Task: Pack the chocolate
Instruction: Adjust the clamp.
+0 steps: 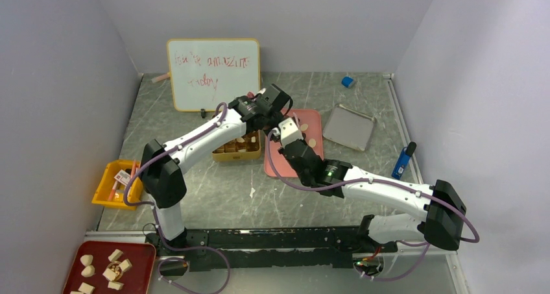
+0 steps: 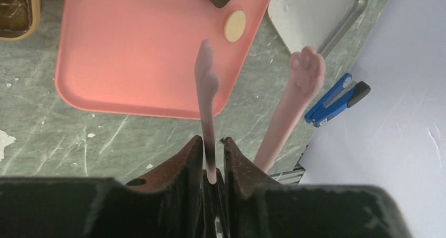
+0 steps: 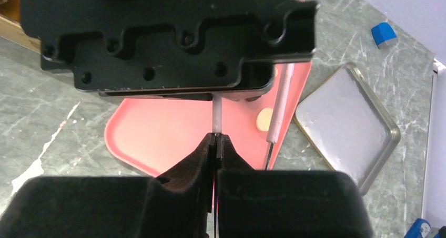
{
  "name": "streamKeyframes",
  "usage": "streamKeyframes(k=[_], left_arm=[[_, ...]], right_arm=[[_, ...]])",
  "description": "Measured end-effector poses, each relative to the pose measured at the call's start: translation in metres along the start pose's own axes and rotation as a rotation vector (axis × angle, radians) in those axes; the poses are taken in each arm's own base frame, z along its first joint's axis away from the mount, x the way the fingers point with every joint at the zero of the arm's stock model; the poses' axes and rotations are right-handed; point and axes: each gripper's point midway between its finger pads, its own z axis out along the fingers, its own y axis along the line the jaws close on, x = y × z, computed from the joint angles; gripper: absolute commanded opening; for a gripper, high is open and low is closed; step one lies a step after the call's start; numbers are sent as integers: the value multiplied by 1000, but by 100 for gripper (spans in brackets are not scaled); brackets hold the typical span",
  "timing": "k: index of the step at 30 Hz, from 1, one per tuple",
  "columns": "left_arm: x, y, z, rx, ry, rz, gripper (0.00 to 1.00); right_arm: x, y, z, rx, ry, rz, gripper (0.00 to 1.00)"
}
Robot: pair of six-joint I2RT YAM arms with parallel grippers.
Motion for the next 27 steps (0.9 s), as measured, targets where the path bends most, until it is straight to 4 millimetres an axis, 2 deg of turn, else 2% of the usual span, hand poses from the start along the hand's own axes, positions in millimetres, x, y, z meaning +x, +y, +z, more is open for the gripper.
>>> streamKeyframes(k=[3, 6, 13, 19, 27], left_arm=[[0, -2, -2, 10, -1, 5, 42], [-1, -4, -4, 18, -9, 11, 49], [-11, -7, -3, 32, -56, 38, 50], [-26, -11, -1, 50, -109, 50, 50], [-56, -13, 0, 77, -179, 32, 49]], right_arm=[[6, -1, -1, 0, 20, -16, 0], [9, -2, -1, 1, 34, -26, 0], [17, -3, -3, 3, 65, -40, 0], [25, -11, -4, 17, 100, -32, 0], [26, -35, -7, 30, 134, 64, 0]])
